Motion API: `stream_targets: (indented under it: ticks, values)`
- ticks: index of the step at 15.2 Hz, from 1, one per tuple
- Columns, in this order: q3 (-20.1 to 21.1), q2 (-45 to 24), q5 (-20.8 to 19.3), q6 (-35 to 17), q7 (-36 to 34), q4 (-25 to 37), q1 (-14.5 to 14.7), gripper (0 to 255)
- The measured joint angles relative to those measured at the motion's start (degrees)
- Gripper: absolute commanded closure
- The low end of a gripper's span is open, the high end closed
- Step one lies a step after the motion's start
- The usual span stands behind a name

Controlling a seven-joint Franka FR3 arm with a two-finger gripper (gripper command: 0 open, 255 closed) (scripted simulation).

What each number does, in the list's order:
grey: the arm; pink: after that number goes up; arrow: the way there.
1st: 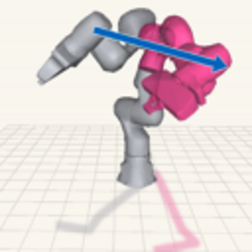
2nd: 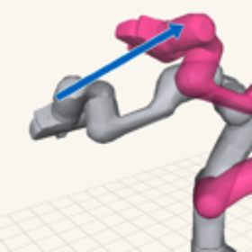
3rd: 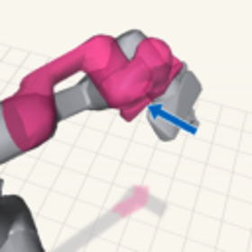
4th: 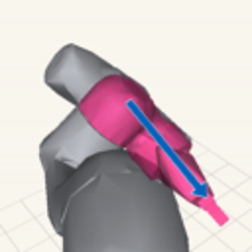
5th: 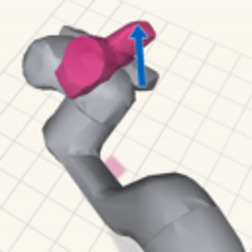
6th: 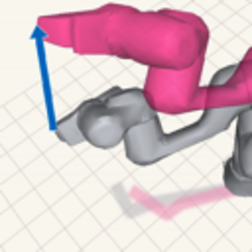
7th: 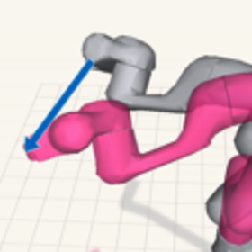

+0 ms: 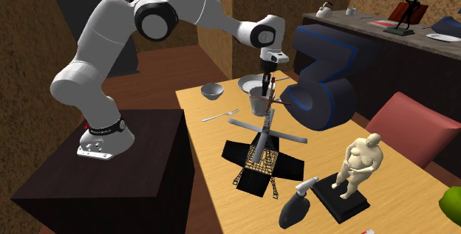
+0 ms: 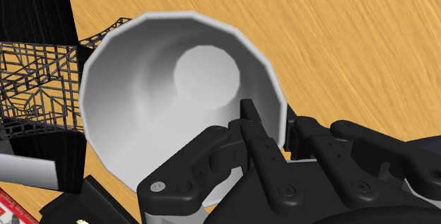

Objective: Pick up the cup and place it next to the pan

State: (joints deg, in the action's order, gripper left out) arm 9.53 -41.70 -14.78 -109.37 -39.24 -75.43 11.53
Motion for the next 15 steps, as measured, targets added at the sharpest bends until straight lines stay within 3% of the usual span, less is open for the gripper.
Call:
stream_targets:
  ticks: [6,15]
  values:
    - [0.3,1.6,0.3,2.7,-0.1,1.1,0.4,255]
    - [2.2,0.9,0.3,5.0,-8.5,2.8,7.7,255]
